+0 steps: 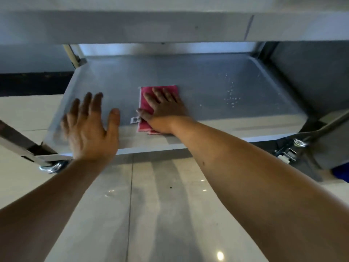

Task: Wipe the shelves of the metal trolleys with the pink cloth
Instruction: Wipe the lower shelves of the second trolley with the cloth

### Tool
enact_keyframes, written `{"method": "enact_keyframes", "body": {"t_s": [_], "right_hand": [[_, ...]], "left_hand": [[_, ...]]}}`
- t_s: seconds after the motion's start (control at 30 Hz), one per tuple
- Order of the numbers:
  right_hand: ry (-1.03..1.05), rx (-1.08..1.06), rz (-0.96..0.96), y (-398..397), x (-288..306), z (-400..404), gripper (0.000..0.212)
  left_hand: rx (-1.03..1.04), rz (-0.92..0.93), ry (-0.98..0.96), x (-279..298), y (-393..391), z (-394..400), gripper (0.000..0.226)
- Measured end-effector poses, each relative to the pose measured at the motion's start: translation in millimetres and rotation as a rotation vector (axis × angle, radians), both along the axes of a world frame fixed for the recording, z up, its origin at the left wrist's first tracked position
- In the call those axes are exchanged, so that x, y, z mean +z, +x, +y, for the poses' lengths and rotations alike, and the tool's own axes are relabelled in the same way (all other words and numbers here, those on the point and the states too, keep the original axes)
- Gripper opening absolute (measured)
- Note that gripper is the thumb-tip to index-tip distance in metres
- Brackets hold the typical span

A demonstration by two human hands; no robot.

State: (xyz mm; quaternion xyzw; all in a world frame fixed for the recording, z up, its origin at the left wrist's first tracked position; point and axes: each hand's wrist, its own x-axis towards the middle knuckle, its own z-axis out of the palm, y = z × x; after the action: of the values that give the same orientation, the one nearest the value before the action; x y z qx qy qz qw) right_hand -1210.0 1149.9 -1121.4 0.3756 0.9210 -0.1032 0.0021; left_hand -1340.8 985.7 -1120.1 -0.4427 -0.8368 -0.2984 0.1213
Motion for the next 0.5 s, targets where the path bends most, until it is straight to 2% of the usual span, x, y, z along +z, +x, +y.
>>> {"method": "enact_keyframes", "body": {"t_s": [0.33,0.5], "right_hand": [[-0.038,-0.201,-0.081,139,4,44,0.079],[-0.025,-0.341,-0.128,193,1,63,0.078]], "left_hand": [[-0.285,0.085,-0.217,9,127,62,0.075],[-0.429,0.083,-0.257,3,178,83,0.073]]}}
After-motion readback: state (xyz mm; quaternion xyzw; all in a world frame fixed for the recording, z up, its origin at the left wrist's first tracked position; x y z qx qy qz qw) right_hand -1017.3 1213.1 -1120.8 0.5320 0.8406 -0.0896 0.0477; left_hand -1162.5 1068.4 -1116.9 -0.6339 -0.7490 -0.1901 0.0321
